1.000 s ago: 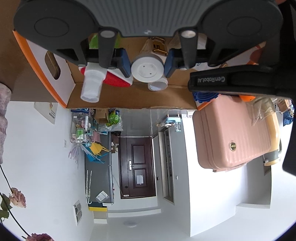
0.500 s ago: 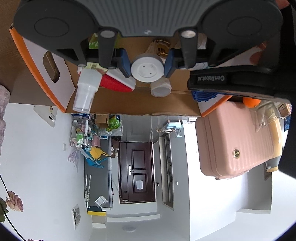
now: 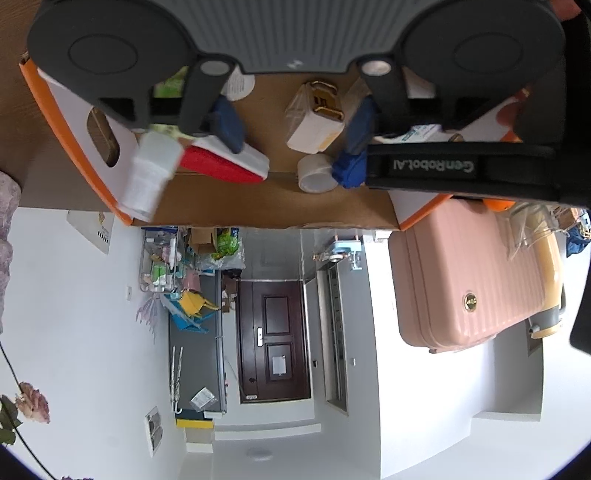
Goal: Organize rigid objects
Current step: 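Lower the white lid into the box and open the right tool while the left tool lowers the blue cap, then open the left tool over the box and withdraw both tools to the table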
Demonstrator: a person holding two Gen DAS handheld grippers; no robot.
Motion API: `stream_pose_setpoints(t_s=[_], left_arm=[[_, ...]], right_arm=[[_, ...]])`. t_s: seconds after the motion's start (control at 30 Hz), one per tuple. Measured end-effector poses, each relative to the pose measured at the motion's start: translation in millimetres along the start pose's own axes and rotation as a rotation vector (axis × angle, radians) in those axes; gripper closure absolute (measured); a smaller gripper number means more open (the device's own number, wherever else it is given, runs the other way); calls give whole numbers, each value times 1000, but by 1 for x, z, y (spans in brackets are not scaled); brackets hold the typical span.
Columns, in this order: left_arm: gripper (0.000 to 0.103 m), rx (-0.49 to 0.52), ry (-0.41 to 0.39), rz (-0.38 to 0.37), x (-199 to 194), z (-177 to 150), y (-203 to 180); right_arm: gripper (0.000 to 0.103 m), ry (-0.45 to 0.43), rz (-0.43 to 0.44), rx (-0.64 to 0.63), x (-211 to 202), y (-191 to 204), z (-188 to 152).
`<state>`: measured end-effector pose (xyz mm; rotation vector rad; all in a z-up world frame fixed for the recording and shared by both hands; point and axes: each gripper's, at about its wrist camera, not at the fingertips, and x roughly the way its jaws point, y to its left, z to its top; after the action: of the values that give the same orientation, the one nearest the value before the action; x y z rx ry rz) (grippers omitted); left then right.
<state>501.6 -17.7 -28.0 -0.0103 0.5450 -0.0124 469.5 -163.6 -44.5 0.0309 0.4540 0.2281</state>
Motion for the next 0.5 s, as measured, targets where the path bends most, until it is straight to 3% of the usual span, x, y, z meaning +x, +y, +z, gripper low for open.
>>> stream_pose_setpoints(t_s=[0.13, 0.4, 0.5], left_arm=[[0, -6, -3, -2, -2, 0, 0], [0, -23, -2, -4, -3, 2, 3], [0, -28, -9, -6, -5, 3, 4]], right_arm=[[27, -4, 2, 15, -1, -2, 0], [8, -19, 8, 20, -6, -5, -1], [5, -28, 8, 27, -7, -5, -1]])
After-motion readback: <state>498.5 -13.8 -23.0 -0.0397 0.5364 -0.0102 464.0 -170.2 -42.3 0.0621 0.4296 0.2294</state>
